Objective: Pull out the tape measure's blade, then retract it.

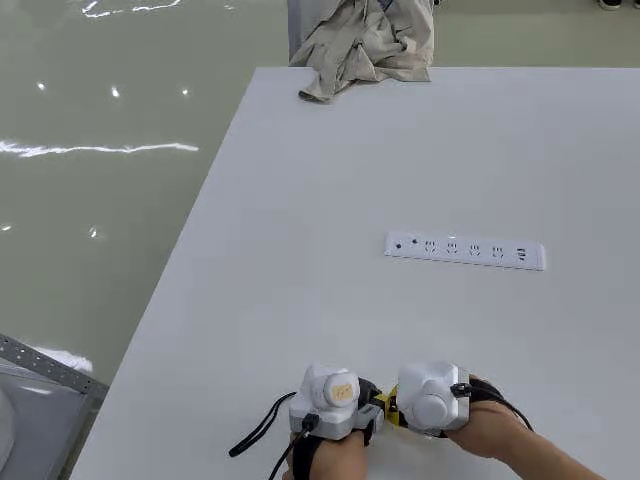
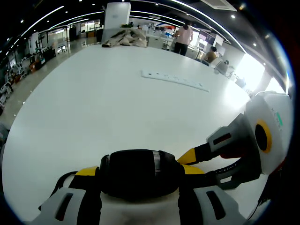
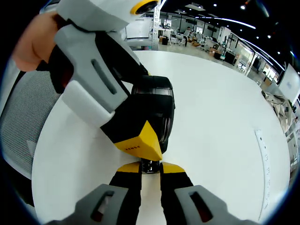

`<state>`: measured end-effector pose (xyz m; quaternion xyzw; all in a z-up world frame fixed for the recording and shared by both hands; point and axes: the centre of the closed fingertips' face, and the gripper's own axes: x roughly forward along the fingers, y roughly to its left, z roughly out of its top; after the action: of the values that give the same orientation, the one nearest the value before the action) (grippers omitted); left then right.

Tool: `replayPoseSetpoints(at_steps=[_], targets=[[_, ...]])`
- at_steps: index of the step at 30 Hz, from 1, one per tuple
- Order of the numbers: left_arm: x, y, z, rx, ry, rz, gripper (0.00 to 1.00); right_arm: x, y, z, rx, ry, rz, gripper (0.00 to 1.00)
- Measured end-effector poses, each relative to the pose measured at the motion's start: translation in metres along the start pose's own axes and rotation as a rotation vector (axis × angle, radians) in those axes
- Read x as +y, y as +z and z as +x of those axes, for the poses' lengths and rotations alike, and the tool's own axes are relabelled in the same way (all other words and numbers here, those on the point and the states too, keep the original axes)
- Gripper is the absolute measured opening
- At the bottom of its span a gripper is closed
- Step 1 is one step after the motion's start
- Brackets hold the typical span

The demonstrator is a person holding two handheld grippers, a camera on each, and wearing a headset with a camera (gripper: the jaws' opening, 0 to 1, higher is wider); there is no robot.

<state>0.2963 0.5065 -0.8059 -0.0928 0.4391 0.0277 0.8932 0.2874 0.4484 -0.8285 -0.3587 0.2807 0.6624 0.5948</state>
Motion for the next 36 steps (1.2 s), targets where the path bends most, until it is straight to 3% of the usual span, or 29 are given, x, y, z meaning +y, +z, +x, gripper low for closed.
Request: replayPoseSetpoints(at_steps=[36], targets=[[0.0001, -0.0001, -0.0005, -0.006, 0.001, -0.012, 0.66, -0.0005, -0.0006, 0.0007, 0.009, -0.006, 0.006, 0.16]])
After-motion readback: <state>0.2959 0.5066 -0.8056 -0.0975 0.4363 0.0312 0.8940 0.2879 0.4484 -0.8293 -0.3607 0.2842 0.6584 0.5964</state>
